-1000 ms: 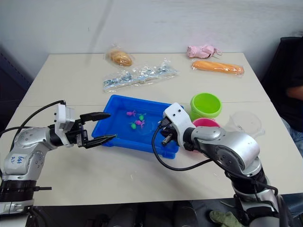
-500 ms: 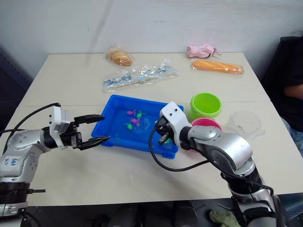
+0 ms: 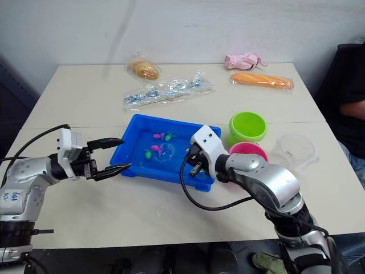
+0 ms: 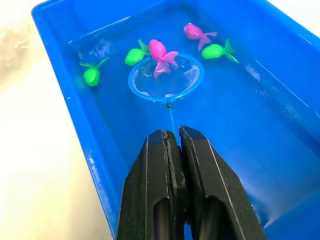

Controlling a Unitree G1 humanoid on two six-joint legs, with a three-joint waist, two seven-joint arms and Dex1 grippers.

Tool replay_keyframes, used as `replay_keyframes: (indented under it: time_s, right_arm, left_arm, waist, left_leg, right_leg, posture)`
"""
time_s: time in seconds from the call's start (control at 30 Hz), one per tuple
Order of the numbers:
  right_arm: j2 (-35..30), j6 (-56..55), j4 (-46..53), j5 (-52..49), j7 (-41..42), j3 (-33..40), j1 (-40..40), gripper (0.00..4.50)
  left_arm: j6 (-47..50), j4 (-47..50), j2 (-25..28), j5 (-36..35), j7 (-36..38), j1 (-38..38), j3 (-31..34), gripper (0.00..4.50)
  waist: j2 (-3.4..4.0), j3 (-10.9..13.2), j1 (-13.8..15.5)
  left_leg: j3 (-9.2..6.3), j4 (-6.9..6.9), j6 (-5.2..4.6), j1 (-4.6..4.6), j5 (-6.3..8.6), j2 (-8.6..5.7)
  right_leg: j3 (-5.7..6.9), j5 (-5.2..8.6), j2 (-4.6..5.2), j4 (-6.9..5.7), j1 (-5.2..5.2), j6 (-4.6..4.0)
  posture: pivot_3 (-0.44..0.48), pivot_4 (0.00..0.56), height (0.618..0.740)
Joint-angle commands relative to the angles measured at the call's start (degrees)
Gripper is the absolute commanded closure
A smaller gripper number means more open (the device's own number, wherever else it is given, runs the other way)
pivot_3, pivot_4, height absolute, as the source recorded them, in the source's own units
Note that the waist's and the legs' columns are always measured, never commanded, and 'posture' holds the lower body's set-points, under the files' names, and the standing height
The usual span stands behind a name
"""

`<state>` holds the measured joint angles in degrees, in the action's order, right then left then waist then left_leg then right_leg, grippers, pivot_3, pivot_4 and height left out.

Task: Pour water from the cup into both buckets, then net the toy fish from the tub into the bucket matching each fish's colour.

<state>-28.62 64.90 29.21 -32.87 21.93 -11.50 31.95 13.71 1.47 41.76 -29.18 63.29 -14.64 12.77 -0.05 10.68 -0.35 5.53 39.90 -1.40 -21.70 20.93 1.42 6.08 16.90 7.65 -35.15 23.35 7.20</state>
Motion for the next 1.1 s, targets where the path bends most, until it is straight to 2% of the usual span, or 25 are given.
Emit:
replay_keyframes:
  time_s: [0.03,0.37,0.7,0.9,1.1]
  right_arm:
    - [-1.1,-2.6,4.1,-1.8,2.7,4.3,-1.5,4.50]
    - [-1.1,-3.6,9.2,-7.7,5.4,13.0,-6.6,4.50]
    - [-5.5,-5.1,16.1,-14.7,6.7,23.2,-14.3,4.50]
    - [-8.7,-9.6,19.5,-18.5,8.9,33.7,-24.0,4.50]
    - [-13.2,-13.5,22.0,-24.4,13.1,49.6,-36.3,4.50]
  left_arm:
    - [-0.7,1.7,1.3,-0.6,-0.2,0.9,2.2,0.05]
    - [-0.9,0.6,2.0,-1.0,0.6,0.6,2.5,0.05]
    - [-1.2,-1.2,0.7,-0.9,2.7,-3.2,-0.1,0.05]
    - [-0.9,-2.1,-0.4,-1.1,4.6,-6.5,-1.7,0.05]
    - [0.1,-1.6,-2.9,-2.1,7.2,-8.2,-4.5,0.05]
  waist:
    - [0.00,0.0,0.1]
    - [0.00,0.0,0.2]
    - [-0.01,0.0,0.3]
    - [-0.04,0.0,0.5]
    - [-0.05,0.0,0.8]
  left_leg:
    - [0.00,0.00,0.00,0.00,0.00,0.00]
    - [-0.01,0.00,0.00,0.00,0.00,0.00]
    - [-0.01,0.03,0.00,0.00,0.00,-0.02]
    - [-0.01,0.04,-0.01,0.01,0.00,-0.07]
    - [-0.01,0.04,-0.01,0.07,0.00,-0.08]
  right_leg:
    - [0.00,0.00,0.00,0.00,0.00,0.00]
    - [0.00,0.00,0.00,-0.01,0.00,0.00]
    - [-0.02,0.00,0.01,-0.06,0.00,0.00]
    - [-0.05,0.00,0.01,-0.06,-0.03,0.00]
    - [-0.08,0.00,-0.02,-0.07,-0.10,0.00]
  posture:
    - [0.000,0.150,0.740]
    - [0.000,0.150,0.740]
    - [0.000,0.150,0.740]
    - [0.000,0.150,0.740]
    - [0.000,0.150,0.740]
